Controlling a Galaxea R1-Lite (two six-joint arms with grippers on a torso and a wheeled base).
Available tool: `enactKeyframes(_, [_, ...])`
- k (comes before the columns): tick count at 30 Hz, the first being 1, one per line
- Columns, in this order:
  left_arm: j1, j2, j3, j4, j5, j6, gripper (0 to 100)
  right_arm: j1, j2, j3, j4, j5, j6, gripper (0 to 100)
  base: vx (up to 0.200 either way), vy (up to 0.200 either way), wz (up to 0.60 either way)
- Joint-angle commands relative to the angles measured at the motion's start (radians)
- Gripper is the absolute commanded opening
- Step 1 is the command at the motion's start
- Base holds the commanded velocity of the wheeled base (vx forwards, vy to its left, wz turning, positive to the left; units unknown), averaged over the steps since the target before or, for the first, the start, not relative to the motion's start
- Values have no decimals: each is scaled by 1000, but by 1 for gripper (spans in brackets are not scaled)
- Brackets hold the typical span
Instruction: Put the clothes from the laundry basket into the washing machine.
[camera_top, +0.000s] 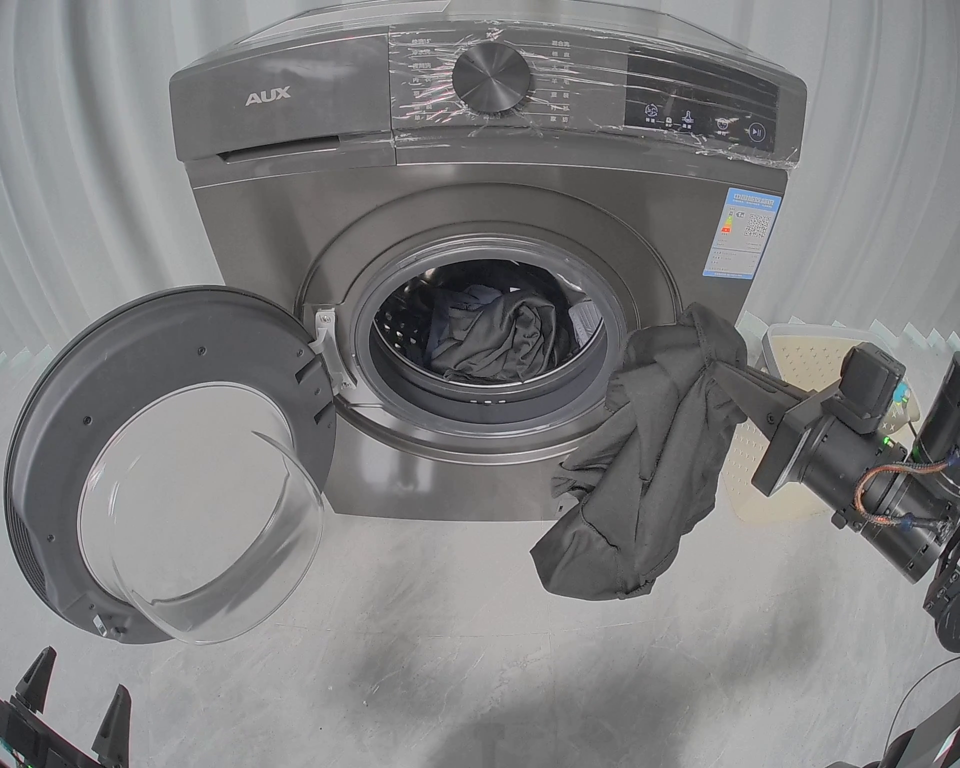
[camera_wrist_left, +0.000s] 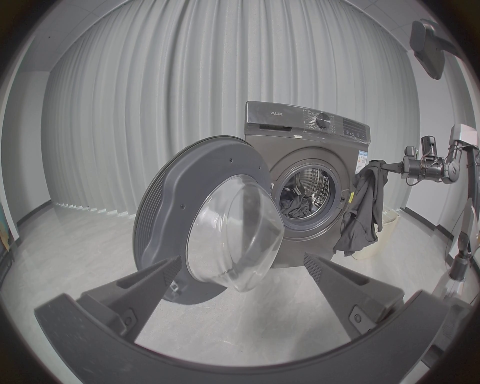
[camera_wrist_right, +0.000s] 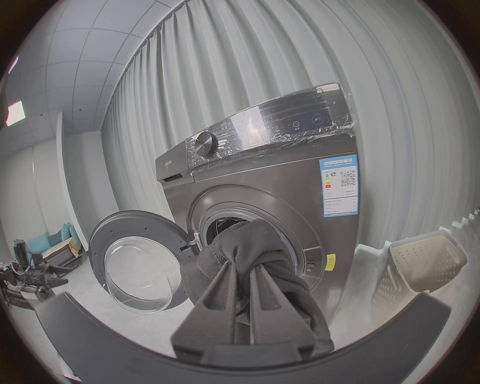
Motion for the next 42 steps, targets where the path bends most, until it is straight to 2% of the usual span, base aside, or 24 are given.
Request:
enactKeyframes(1, [1,-18,16,-1,-2,24,100,39,10,-9,12,-2,18,0,0,0,0])
enactKeyframes(3, [3,-18,16,-1,-2,38,100,50,22,-23,15,-5,18,0,0,0,0])
enactKeyframes(9, [4,-18,18,-1,-3,27,100,105,82,-69,10,-21,21,0,0,0,0])
enactKeyframes(13, [4,-18,16,-9,-14,55,100,120,133,-123,1,-54,49,0,0,0,0])
enactKeyframes(14, [6,-18,1,-25,-15,47,100,123,141,-136,1,-54,55,0,0,0,0])
enactKeyframes(15, [7,-18,-50,-59,-38,33,100,131,150,-150,0,-56,58,0,0,0,0])
enactKeyframes(17, [20,33,-168,-97,-124,21,100,139,165,-178,-3,-56,67,0,0,0,0])
enactKeyframes(18, [26,73,-208,-99,-179,25,100,139,173,-193,-3,-56,76,0,0,0,0])
enactKeyframes(19, [27,88,-220,-99,-202,27,100,139,177,-201,-3,-56,79,0,0,0,0])
enactKeyframes(20, [30,159,-246,-99,-295,33,100,140,193,-224,-3,-57,92,0,0,0,0])
enactKeyframes(21, [30,159,-246,-99,-295,33,100,140,193,-224,-3,-57,92,0,0,0,0])
enactKeyframes(22, [29,283,-260,-117,-382,45,100,140,208,-245,-5,-70,96,0,0,0,0])
enactKeyframes(24, [27,403,-277,-168,-454,79,100,140,216,-264,-5,-90,107,0,0,0,0])
enactKeyframes(25, [27,403,-277,-168,-454,79,100,140,216,-264,-5,-90,107,0,0,0,0])
enactKeyframes(26, [20,505,-283,-222,-483,113,100,140,217,-274,-5,-97,122,0,0,0,0])
enactKeyframes(27, [20,505,-283,-222,-483,113,100,140,217,-274,-5,-97,122,0,0,0,0])
enactKeyframes(28, [1,614,-291,-280,-506,144,100,140,220,-291,-5,-99,134,0,0,0,0])
enactKeyframes(29, [1,614,-291,-280,-506,144,100,140,220,-291,-5,-99,134,0,0,0,0])
enactKeyframes(30, [-39,713,-295,-334,-526,171,100,140,227,-304,-5,-100,139,0,0,0,0])
enactKeyframes(31, [-69,752,-298,-352,-523,174,100,139,233,-308,-5,-100,139,0,0,0,0])
enactKeyframes(32, [-83,769,-300,-358,-518,174,100,137,234,-310,-5,-100,139,0,0,0,0])
enactKeyframes(34, [-178,880,-308,-406,-509,168,100,137,246,-324,-5,-100,141,0,0,0,0])
enactKeyframes(41, [-346,1116,-327,-585,-428,150,100,140,277,-344,-6,-122,139,0,0,0,0])
enactKeyframes(42, [-346,1116,-327,-585,-428,150,100,140,277,-344,-6,-122,139,0,0,0,0])
